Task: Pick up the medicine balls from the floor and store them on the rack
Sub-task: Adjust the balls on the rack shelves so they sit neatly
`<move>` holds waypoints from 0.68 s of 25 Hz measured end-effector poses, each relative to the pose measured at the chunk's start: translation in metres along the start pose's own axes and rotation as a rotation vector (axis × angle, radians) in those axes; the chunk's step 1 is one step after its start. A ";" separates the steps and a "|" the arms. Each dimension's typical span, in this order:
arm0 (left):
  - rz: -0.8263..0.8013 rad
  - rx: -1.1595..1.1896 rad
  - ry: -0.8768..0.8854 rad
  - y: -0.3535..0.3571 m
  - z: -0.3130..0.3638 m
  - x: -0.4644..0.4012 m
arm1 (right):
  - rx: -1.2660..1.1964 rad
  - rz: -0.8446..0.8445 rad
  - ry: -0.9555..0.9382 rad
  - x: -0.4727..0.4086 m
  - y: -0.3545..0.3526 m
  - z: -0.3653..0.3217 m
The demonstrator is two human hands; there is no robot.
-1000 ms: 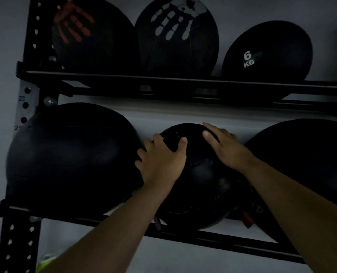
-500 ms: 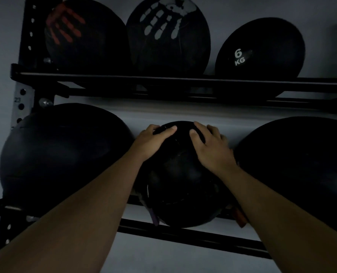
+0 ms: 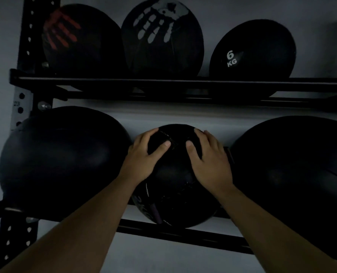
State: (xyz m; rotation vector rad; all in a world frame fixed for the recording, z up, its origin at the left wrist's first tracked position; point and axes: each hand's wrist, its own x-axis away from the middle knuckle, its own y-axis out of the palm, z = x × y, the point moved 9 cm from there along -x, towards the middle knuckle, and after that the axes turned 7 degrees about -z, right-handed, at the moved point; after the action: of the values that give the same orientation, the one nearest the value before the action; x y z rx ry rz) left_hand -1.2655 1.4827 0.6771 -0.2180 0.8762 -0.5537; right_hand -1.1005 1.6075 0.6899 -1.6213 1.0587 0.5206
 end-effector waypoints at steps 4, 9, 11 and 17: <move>0.022 -0.036 -0.031 0.001 0.002 0.000 | 0.014 0.011 -0.039 0.000 0.000 0.002; 0.096 -0.062 -0.188 0.006 0.010 0.013 | 0.009 -0.121 -0.075 -0.032 -0.003 0.003; 0.098 -0.061 -0.180 0.008 0.011 0.019 | 0.012 -0.098 -0.080 -0.028 -0.004 0.005; 0.041 -0.053 -0.200 0.007 0.012 0.032 | 0.039 -0.135 -0.105 -0.018 -0.001 -0.001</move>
State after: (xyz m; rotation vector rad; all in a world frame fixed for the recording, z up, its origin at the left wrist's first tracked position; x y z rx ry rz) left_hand -1.2372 1.4709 0.6606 -0.2982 0.7003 -0.4622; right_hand -1.1094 1.6135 0.7047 -1.6010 0.8701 0.4857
